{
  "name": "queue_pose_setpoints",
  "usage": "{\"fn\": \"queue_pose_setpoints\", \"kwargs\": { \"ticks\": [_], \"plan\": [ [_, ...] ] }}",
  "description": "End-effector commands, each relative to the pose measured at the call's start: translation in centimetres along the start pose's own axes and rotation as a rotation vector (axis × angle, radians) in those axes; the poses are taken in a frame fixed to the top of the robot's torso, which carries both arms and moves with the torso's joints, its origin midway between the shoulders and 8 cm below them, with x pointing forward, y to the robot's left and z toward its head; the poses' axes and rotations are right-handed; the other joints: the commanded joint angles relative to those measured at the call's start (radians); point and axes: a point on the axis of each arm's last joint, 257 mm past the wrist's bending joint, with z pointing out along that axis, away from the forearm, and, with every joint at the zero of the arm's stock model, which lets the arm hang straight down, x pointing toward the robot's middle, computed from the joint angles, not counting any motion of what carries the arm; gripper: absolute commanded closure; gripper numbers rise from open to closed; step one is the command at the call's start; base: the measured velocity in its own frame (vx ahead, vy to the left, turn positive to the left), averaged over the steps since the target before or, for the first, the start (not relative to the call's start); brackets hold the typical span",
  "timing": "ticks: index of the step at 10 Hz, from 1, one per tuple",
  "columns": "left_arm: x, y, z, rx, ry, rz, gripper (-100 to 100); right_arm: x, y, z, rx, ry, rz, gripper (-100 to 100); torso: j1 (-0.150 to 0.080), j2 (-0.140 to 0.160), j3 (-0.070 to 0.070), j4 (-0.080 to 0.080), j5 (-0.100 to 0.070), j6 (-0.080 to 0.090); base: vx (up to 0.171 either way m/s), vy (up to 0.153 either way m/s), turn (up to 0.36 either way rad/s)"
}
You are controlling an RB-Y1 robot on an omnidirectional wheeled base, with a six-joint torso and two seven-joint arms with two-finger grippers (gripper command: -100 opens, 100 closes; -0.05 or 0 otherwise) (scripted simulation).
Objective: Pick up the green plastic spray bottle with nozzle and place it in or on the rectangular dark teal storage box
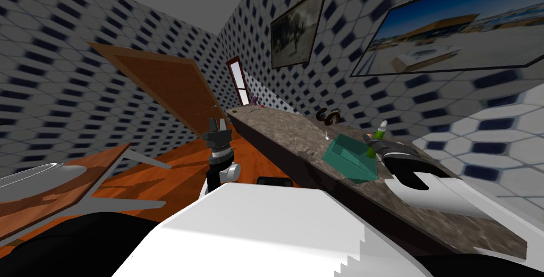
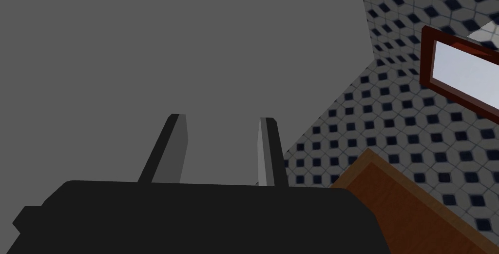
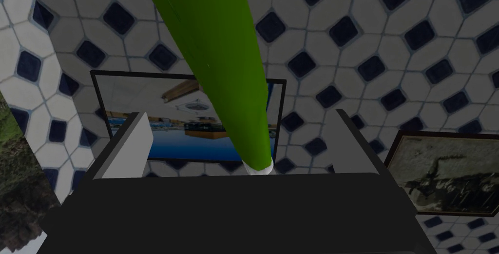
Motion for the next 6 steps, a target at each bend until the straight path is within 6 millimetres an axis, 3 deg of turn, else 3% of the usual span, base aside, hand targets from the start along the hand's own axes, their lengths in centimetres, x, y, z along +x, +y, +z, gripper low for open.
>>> {"fn": "queue_pose_setpoints", "kwargs": {
  "ticks": [1,2,3,4,6],
  "plan": [
    [0.0,0.0,0.0,0.000,0.000,0.000,0,0.0,0.0,0.0,0.000,0.000,0.000,-100,0.000,0.000,0.000,0.000,0.000,0.000,0.000,0.000,0.000],
    [0.0,0.0,0.0,0.000,0.000,0.000,0,0.0,0.0,0.0,0.000,0.000,0.000,-100,0.000,0.000,0.000,0.000,0.000,0.000,0.000,0.000,0.000],
    [0.0,0.0,0.0,0.000,0.000,0.000,0,0.0,0.0,0.0,0.000,0.000,0.000,0,0.000,0.000,0.000,0.000,0.000,0.000,0.000,0.000,0.000],
    [0.0,0.0,0.0,0.000,0.000,0.000,0,-1.3,0.5,-0.6,-0.005,-0.004,0.002,-100,0.000,0.000,0.000,0.000,0.000,0.000,0.021,-0.025,-0.054],
    [0.0,0.0,0.0,0.000,0.000,0.000,0,-2.5,1.1,-1.2,-0.012,-0.007,0.004,-100,-0.002,-0.001,-0.001,0.000,0.000,0.000,0.028,-0.044,-0.065]
  ]
}}
